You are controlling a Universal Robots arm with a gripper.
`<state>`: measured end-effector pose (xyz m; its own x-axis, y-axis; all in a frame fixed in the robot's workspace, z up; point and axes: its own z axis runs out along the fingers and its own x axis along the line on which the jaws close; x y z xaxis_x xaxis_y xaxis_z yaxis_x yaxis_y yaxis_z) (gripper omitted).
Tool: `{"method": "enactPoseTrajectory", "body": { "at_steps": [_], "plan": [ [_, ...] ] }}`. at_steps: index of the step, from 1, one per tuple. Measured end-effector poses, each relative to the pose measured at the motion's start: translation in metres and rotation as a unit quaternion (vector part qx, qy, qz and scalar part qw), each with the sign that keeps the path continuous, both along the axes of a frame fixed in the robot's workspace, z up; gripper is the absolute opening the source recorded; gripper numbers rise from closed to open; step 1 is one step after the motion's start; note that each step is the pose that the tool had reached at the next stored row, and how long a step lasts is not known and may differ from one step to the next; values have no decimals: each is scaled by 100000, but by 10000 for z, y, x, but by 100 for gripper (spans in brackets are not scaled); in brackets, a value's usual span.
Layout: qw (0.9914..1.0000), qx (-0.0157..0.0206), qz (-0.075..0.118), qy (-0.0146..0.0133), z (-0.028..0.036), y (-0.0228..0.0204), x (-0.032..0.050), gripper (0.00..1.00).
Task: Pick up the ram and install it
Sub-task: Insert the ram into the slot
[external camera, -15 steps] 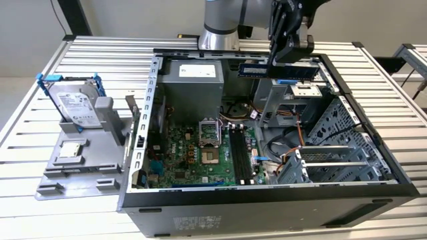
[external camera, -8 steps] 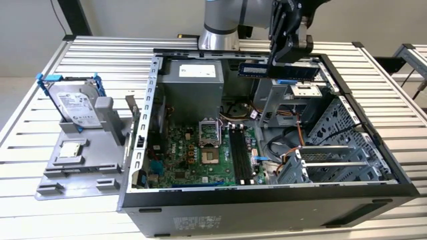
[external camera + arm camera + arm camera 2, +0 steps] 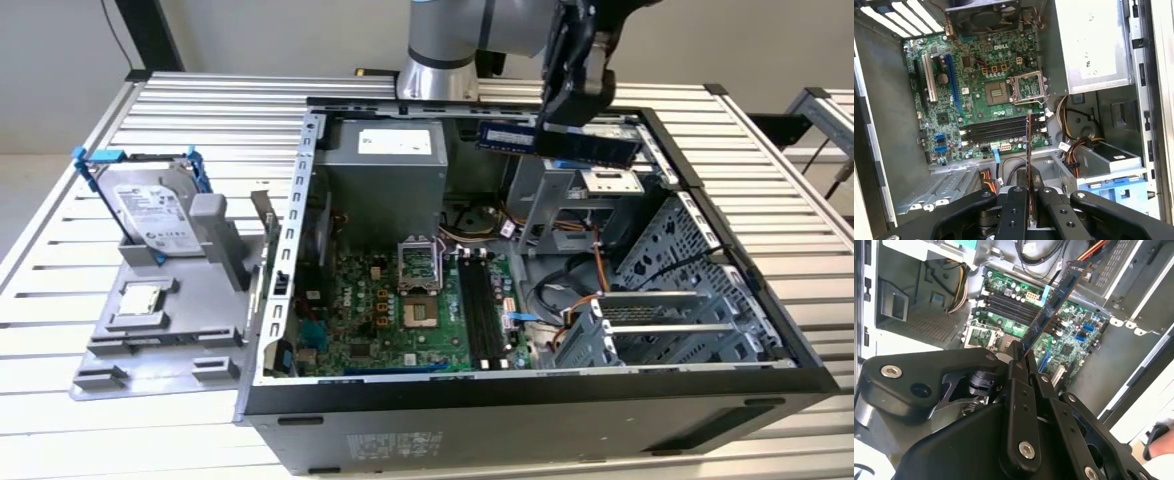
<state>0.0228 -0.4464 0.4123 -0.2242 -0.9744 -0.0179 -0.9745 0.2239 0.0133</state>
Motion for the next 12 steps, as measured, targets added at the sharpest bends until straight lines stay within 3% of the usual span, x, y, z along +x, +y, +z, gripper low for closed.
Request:
{"method": "enactPoseTrajectory", "body": {
  "at_steps": [6,12],
  "plan": [
    [99962,0,-2747,-1,0,0,0,0],
    [99852,0,-5443,-1,0,0,0,0]
  ]
}}
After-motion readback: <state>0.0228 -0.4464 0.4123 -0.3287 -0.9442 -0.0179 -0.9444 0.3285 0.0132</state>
